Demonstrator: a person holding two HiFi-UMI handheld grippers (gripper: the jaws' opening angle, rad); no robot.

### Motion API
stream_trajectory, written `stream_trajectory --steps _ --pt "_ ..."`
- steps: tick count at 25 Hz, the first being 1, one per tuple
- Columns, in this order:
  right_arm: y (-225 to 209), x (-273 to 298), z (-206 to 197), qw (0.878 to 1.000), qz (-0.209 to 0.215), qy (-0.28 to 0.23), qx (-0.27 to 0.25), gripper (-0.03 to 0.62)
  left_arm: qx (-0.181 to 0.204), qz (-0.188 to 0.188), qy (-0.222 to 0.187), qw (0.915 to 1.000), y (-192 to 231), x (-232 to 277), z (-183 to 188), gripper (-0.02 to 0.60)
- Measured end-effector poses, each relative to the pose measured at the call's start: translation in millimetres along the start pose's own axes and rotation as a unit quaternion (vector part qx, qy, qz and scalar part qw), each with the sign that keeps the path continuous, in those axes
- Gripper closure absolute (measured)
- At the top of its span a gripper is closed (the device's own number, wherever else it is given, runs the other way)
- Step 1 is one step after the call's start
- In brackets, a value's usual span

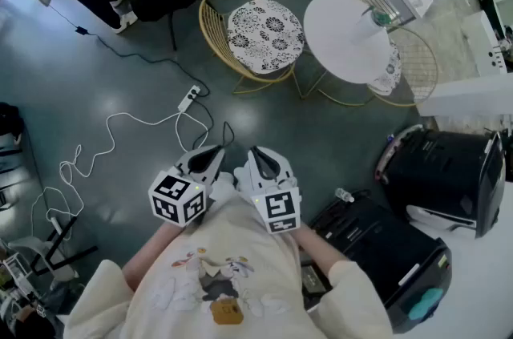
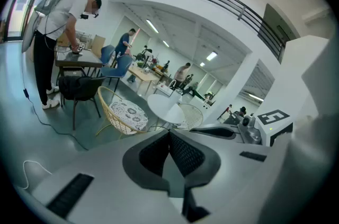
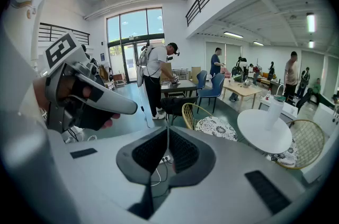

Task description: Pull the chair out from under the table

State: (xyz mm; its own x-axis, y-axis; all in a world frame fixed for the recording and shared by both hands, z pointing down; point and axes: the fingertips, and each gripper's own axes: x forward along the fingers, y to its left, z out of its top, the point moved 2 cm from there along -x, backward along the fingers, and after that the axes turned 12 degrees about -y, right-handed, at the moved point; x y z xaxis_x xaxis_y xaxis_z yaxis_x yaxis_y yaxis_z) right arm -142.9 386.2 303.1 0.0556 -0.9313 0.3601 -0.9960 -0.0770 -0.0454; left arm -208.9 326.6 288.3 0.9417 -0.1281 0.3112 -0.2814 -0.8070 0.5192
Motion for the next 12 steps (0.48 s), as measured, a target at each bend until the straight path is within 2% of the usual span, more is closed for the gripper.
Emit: stream_trajectory --steps 6,12 --pt "-17 -36 -3 1.0 -0.009 -0.015 0.016 0.58 0.028 -0.017 0.002 0.9995 -48 -1 -14 0.574" --pt "0 -37 -4 1.0 0.003 -0.021 0.018 0.58 0.016 0.006 -0.013 0.9998 -41 -17 -16 0.574"
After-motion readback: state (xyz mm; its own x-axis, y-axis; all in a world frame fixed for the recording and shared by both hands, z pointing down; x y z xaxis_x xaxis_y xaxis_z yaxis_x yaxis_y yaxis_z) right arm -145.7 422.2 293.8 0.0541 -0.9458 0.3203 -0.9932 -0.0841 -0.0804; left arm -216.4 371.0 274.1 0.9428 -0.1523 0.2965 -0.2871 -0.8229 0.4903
